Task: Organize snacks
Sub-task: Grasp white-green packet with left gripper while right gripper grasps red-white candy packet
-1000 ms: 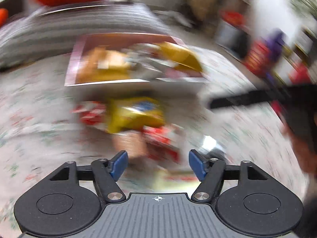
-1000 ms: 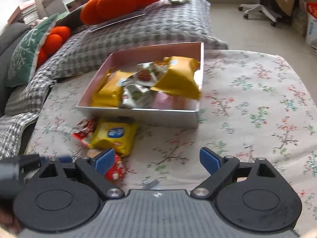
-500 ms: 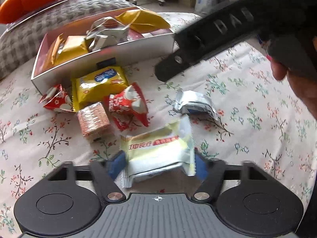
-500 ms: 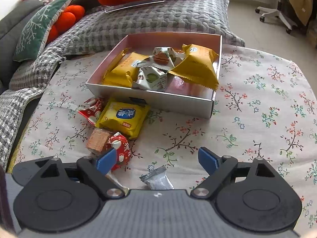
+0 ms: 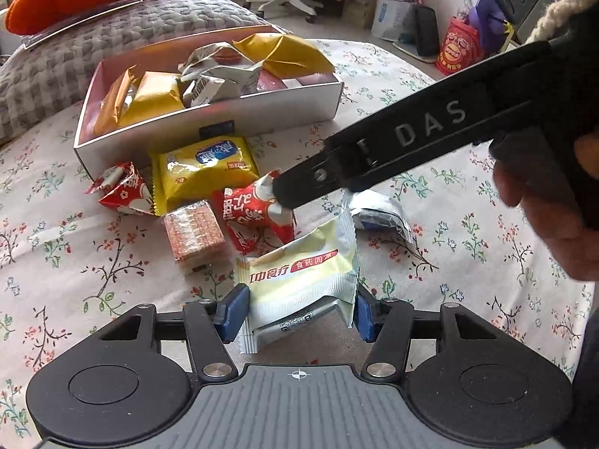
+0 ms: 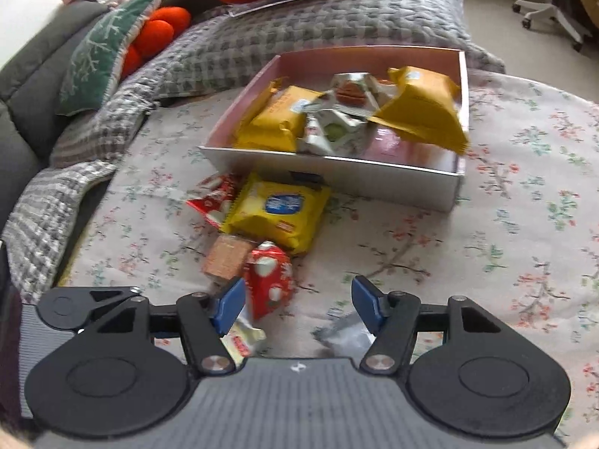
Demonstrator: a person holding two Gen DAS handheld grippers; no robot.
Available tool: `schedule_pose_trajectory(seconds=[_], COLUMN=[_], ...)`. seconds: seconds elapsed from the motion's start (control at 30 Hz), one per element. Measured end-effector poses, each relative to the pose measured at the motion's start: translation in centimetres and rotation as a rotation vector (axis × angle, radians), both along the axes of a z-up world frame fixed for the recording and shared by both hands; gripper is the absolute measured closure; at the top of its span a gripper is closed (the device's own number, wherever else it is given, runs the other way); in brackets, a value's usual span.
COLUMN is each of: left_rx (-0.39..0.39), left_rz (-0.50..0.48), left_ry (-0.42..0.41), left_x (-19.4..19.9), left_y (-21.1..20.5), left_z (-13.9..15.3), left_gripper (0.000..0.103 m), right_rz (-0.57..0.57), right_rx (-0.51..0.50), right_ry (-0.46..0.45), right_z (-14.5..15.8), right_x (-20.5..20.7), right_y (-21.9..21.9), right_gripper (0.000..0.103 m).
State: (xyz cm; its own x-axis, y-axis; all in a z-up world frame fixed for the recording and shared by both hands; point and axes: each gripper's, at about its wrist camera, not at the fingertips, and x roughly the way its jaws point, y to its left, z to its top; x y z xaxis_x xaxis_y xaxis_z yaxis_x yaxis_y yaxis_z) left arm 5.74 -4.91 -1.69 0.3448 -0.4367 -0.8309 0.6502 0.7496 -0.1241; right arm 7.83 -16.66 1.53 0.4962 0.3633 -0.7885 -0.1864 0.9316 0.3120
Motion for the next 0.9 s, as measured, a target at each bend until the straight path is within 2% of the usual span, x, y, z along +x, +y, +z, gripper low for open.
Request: schedule_pose_trajectory(seconds=[0.3, 0.4, 0.53, 0.67, 0.9], left_rx=[0.004, 0.002, 0.003, -0.005, -0.018], left_rz=[0.014, 0.018, 0.021, 0.024, 0.025], left_ry=[0.007, 0.009, 0.007, 0.007, -0.004], left_x=[0.2, 0.3, 0.3, 0.3, 0.1], left_y=[0.0, 0.1, 0.1, 0.1, 0.2], left_z=[-0.1, -0.1, -0.1, 0.0, 0.5], left_gripper=[0.049, 0.048, 0.049, 0.048, 0.049], right_rz=[0.027, 0.038, 0.025, 0.001, -0.012], right_rx=[0.011, -0.006, -0.037, -0.013, -0.009], right_ry=[-0.012, -0.009, -0.003, -0.006, -0.006], right_z=[-1.0, -1.6, -2.2, -1.9, -1.3], right_x=[1.1, 1.2, 1.3, 1.3, 1.0], right_y=[2.0, 2.6, 3.0, 2.4, 2.1], right_gripper=[0.044, 0.052, 0.075, 0.082, 0.083])
